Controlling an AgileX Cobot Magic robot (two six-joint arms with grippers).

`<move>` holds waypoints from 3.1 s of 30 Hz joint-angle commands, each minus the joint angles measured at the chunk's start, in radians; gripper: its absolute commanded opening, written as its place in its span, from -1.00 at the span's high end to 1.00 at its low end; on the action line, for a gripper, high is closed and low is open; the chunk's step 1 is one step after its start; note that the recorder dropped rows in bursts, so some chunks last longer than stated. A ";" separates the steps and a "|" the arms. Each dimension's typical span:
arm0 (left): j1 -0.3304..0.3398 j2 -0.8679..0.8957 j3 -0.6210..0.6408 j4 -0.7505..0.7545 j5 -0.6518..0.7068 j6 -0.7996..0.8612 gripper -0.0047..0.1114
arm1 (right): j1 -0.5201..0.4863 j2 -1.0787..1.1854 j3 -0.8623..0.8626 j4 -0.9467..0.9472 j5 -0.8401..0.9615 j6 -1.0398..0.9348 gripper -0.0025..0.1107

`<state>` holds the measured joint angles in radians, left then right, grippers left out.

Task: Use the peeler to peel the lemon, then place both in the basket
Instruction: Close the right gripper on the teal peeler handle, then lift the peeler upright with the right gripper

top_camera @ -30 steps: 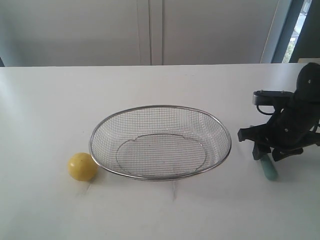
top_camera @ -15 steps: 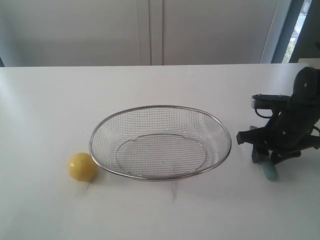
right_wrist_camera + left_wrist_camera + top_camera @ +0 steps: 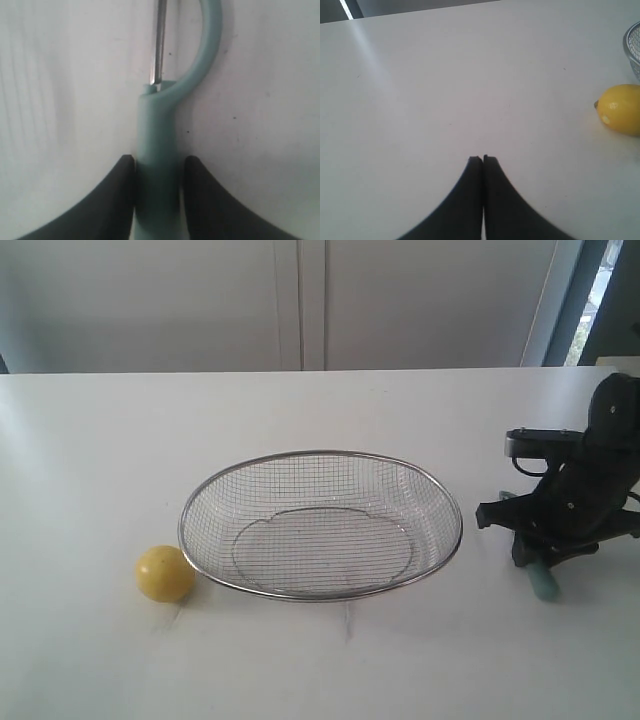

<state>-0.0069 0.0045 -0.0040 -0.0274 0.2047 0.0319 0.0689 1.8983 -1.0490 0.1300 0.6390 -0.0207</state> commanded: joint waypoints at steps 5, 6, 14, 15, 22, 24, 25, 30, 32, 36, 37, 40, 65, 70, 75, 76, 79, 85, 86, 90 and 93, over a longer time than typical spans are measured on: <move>-0.006 -0.005 0.004 -0.001 -0.002 -0.006 0.92 | 0.000 0.014 0.004 -0.036 0.079 -0.004 0.96; -0.006 -0.005 0.004 -0.001 -0.002 -0.006 0.92 | 0.000 0.014 0.004 -0.037 0.075 -0.004 0.96; -0.006 -0.005 0.004 -0.001 -0.002 -0.006 0.92 | 0.000 -0.025 0.002 -0.037 0.071 -0.004 0.96; -0.006 -0.005 0.004 -0.001 -0.002 -0.006 0.92 | 0.000 -0.034 0.002 -0.037 0.071 -0.004 0.96; -0.006 -0.005 0.004 -0.001 -0.002 -0.006 0.92 | 0.000 -0.091 0.002 -0.037 0.073 -0.004 0.96; -0.006 -0.005 0.004 -0.001 -0.002 -0.006 0.92 | 0.000 -0.105 0.002 -0.037 0.078 -0.004 0.96; -0.006 -0.005 0.004 -0.001 -0.002 -0.006 0.92 | 0.000 -0.110 0.002 -0.037 0.078 -0.004 0.96; -0.006 -0.005 0.004 -0.001 -0.002 -0.006 0.92 | 0.000 -0.142 0.002 -0.037 0.081 -0.004 0.96; -0.006 -0.005 0.004 -0.001 -0.002 -0.006 0.92 | 0.000 -0.158 0.002 -0.037 0.081 -0.004 0.96; -0.006 -0.005 0.004 -0.001 -0.002 -0.006 0.92 | 0.000 -0.187 0.002 -0.037 0.081 -0.004 0.96; -0.006 -0.005 0.004 -0.001 -0.002 -0.006 0.92 | 0.000 -0.194 0.002 -0.037 0.081 -0.004 0.96; -0.006 -0.005 0.004 -0.001 -0.002 -0.006 0.92 | 0.000 -0.221 0.002 -0.037 0.083 -0.004 0.96; -0.006 -0.005 0.004 -0.001 -0.002 -0.006 0.92 | 0.000 -0.545 0.002 0.059 0.165 -0.002 0.96; -0.006 -0.005 0.004 -0.001 -0.002 -0.006 0.92 | 0.000 -0.615 0.004 0.086 0.172 -0.022 0.96; -0.006 -0.005 0.004 -0.001 -0.002 -0.006 0.92 | 0.000 -0.662 0.004 0.236 0.200 -0.183 0.96; -0.006 -0.005 0.004 -0.001 -0.002 -0.006 0.92 | 0.000 -0.667 0.004 0.268 0.206 -0.213 0.96; -0.006 -0.005 0.004 -0.001 -0.002 -0.006 0.92 | 0.000 -0.675 0.004 0.335 0.248 -0.297 0.96; -0.006 -0.005 0.004 -0.001 -0.002 -0.006 0.92 | 0.000 -0.701 0.050 0.371 0.282 -0.309 0.96; -0.006 -0.005 0.004 -0.001 -0.002 -0.006 0.92 | 0.000 -0.710 0.059 0.381 0.282 -0.319 0.96; -0.006 -0.005 0.004 -0.001 -0.002 -0.006 0.92 | 0.000 -0.762 0.093 0.460 0.282 -0.400 0.96; -0.006 -0.005 0.004 -0.001 -0.002 -0.006 0.92 | 0.000 -0.795 0.122 0.488 0.298 -0.449 0.96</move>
<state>-0.0069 0.0045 -0.0040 -0.0274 0.2047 0.0319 0.0695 1.1277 -0.9467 0.5914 0.9296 -0.4263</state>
